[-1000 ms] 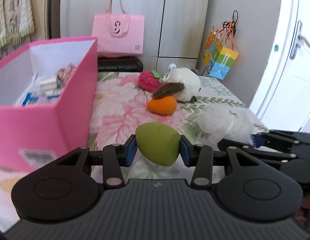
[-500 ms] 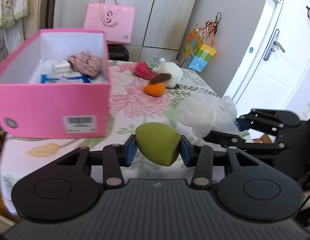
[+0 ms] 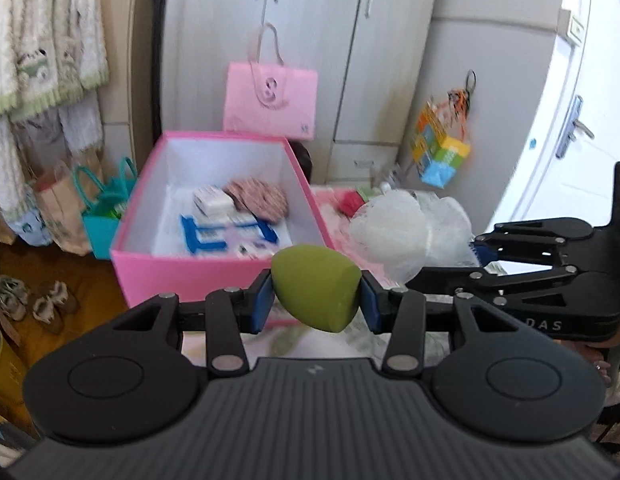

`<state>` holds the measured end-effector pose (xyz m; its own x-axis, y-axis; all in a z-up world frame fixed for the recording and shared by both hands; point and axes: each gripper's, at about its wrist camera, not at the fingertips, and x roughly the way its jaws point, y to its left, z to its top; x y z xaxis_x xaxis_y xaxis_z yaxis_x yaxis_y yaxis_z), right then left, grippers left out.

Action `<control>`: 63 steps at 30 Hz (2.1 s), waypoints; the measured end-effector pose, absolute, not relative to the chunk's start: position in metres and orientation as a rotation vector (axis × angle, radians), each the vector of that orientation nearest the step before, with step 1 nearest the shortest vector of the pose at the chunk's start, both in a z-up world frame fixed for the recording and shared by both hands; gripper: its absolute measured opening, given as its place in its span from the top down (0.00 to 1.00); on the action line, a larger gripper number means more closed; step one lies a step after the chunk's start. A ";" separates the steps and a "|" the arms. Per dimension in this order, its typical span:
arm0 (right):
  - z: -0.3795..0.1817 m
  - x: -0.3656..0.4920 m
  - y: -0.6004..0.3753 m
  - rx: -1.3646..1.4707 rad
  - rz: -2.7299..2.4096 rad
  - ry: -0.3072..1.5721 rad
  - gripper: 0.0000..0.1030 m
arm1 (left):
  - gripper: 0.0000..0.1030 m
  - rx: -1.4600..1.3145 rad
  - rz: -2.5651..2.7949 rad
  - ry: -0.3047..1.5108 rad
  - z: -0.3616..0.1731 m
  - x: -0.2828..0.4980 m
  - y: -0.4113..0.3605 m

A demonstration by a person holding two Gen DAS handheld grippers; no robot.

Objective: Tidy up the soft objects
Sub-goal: 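Carry the green sponge with the left gripper while the right carries the mesh puff to the shoebox, then open both grippers to drop the sponge and mesh puff into the shoebox, then move both grippers toward the white fluffy plush with brown ears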

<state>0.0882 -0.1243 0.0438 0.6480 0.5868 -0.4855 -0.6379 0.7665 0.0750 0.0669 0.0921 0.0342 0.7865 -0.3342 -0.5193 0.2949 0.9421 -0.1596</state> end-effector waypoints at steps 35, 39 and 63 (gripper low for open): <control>0.021 0.253 -0.016 -0.404 0.764 0.607 0.68 | 0.56 -0.045 -0.162 0.724 -0.012 0.241 0.129; 0.010 0.264 -0.010 -0.429 0.745 0.626 0.68 | 0.55 0.010 -0.088 0.736 -0.018 0.247 0.122; 0.076 0.183 -0.171 -0.124 0.642 0.462 0.27 | 0.24 0.017 -0.230 0.589 0.050 0.163 0.094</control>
<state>0.1827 -0.1712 0.0759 0.7036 0.5487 -0.4516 -0.6027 0.7974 0.0297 0.1629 0.0941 0.0499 0.8063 -0.2106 -0.5527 0.2201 0.9742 -0.0501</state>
